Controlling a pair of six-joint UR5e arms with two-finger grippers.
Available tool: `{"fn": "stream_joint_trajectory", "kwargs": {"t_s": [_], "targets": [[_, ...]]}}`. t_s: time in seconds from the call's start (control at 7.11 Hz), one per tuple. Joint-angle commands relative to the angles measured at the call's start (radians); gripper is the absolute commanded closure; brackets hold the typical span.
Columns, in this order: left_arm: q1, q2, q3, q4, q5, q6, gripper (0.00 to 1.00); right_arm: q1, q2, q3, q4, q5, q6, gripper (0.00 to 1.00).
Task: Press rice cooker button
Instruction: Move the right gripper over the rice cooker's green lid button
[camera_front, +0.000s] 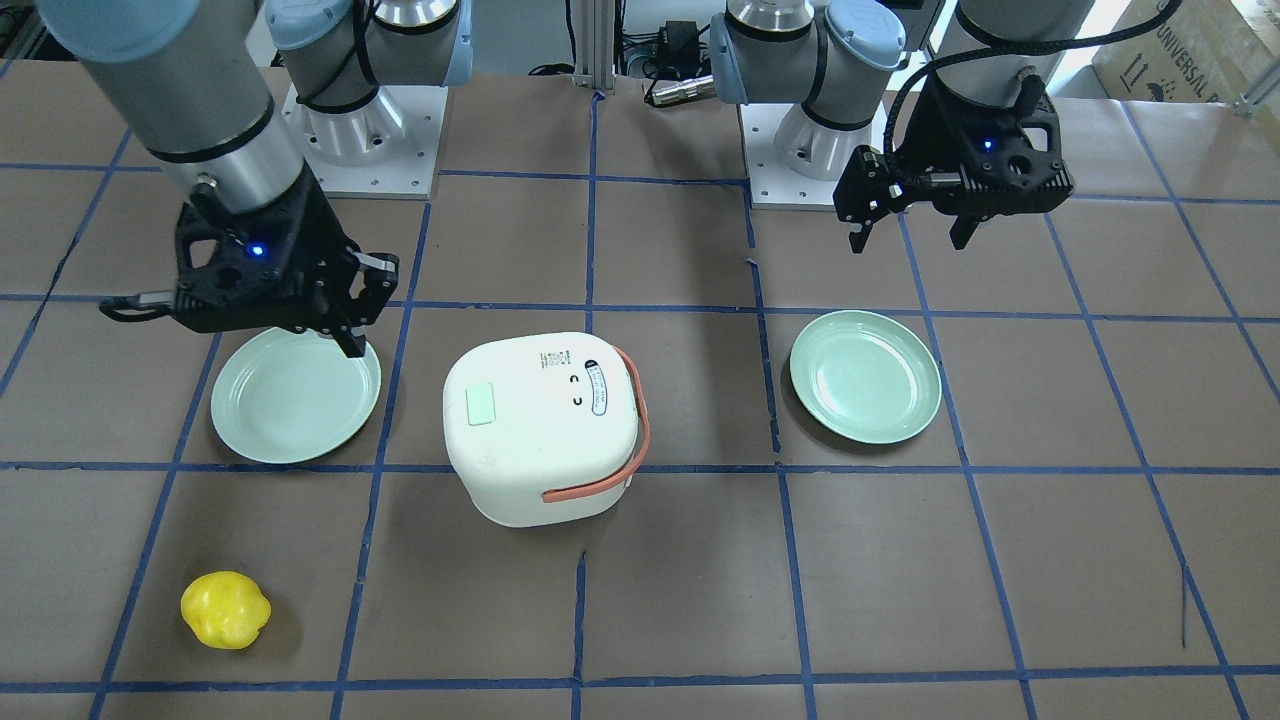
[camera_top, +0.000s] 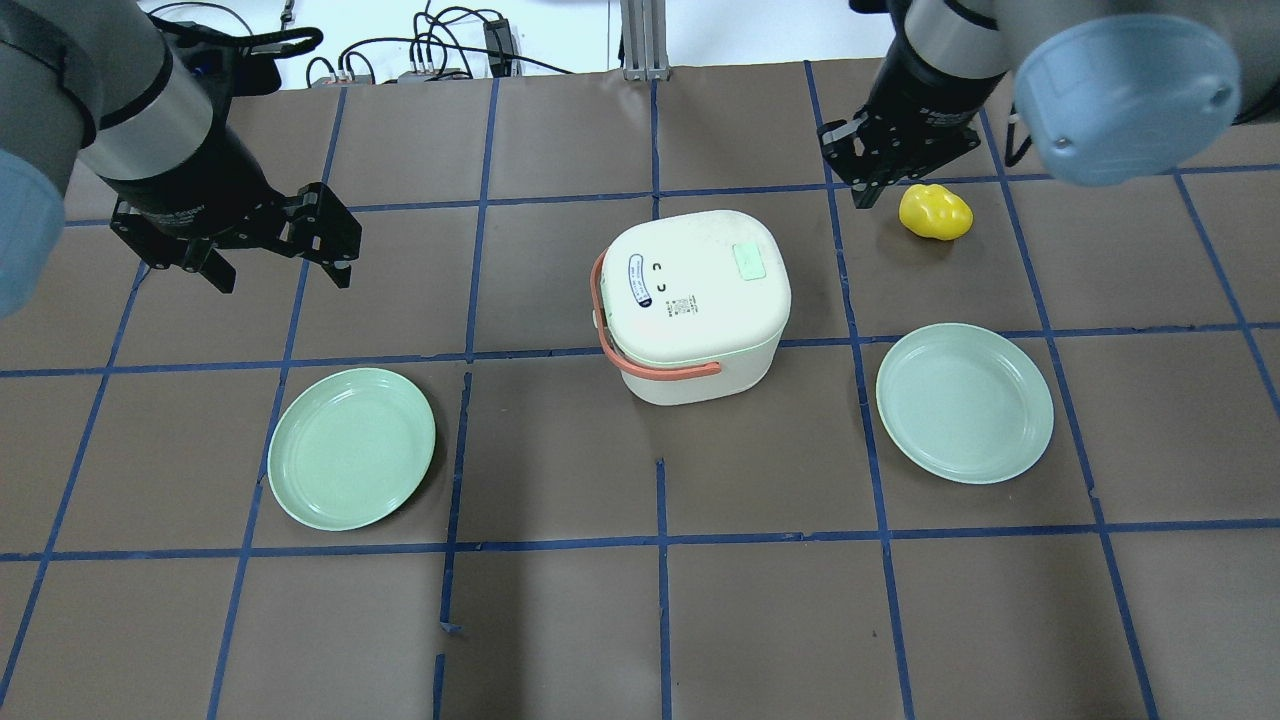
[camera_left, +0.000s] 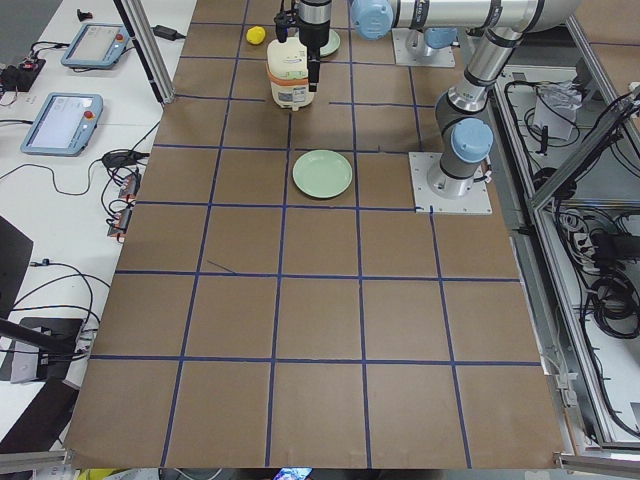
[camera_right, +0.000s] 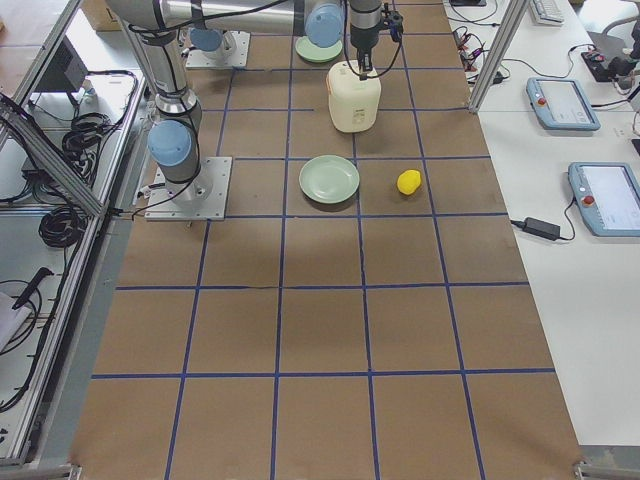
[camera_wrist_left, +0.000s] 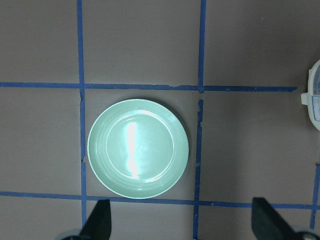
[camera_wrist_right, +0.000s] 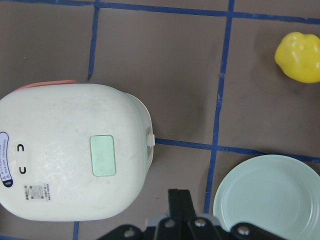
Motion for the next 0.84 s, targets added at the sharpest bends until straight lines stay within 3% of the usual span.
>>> {"fn": "stream_joint_trajectory", "kwargs": {"t_s": [0.0, 0.28, 0.7], "targets": [[0.000, 0.000, 0.000, 0.000, 0.000, 0.000, 0.00, 0.058, 0.066, -0.003, -0.055, 0.002, 0.000, 0.93], [0.000, 0.000, 0.000, 0.000, 0.000, 0.000, 0.00, 0.076, 0.106, -0.005, -0.124, 0.002, 0.000, 0.92], [0.000, 0.000, 0.000, 0.000, 0.000, 0.000, 0.00, 0.082, 0.128, -0.006, -0.124, 0.002, -0.003, 0.92]]}}
